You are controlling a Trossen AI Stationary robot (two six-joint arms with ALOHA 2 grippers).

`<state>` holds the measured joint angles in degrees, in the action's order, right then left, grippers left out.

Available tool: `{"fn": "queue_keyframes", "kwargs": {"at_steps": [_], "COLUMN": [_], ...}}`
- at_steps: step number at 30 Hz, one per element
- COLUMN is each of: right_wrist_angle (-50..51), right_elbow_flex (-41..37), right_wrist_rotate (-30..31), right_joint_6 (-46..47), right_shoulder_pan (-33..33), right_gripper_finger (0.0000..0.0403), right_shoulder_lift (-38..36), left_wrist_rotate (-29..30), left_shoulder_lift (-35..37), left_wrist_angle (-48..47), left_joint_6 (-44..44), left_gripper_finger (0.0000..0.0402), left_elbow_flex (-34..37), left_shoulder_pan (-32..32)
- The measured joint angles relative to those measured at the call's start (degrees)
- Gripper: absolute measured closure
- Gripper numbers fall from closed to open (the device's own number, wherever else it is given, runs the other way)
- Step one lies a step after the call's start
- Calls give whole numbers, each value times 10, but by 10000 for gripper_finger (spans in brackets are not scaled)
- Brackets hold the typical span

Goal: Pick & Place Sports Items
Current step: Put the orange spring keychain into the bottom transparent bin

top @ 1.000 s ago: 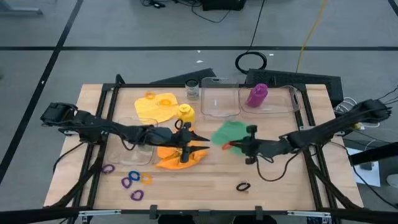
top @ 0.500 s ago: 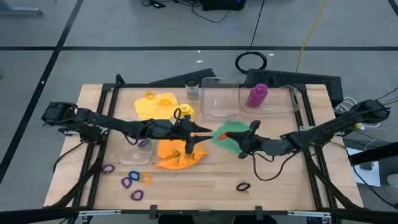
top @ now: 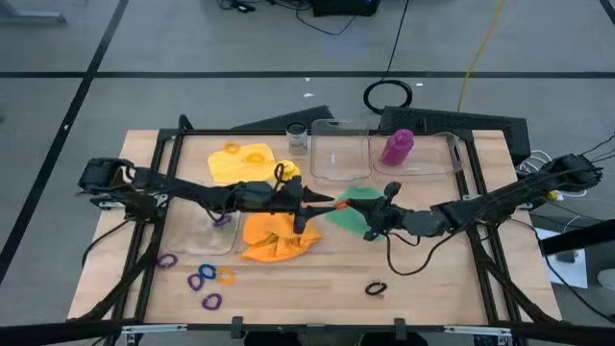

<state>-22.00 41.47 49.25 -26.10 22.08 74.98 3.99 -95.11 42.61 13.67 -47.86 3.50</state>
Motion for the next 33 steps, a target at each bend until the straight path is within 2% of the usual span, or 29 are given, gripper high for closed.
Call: {"fn": "queue_keyframes", "kwargs": {"at_steps": [11,14,19,25,28,33], "right_wrist_angle": [-22,-22,-24,-34,-43,-63], "right_elbow_flex": [0,0,0,0,0,0], "right_wrist_rotate": [0,-2,-56,-61,-61,-59], "right_joint_6": [29,43,61,63,59,39], "right_shoulder_pan": [-8,-15,-27,-30,-30,-30], "right_gripper_finger": [403,403,403,403,403,403], "right_shoulder_lift": [0,0,0,9,14,29], "left_wrist_rotate": [-2,-19,-24,-24,-20,-18], "left_shoulder_lift": [0,0,0,0,0,0], "left_wrist_angle": [10,14,19,18,17,8], "left_joint_6": [-3,-10,-13,-15,-13,-13], "left_gripper_finger": [240,240,240,244,267,339], "left_elbow_flex": [0,0,0,0,0,0], "left_shoulder_pan": [-1,-1,-1,-1,-1,-1]}}
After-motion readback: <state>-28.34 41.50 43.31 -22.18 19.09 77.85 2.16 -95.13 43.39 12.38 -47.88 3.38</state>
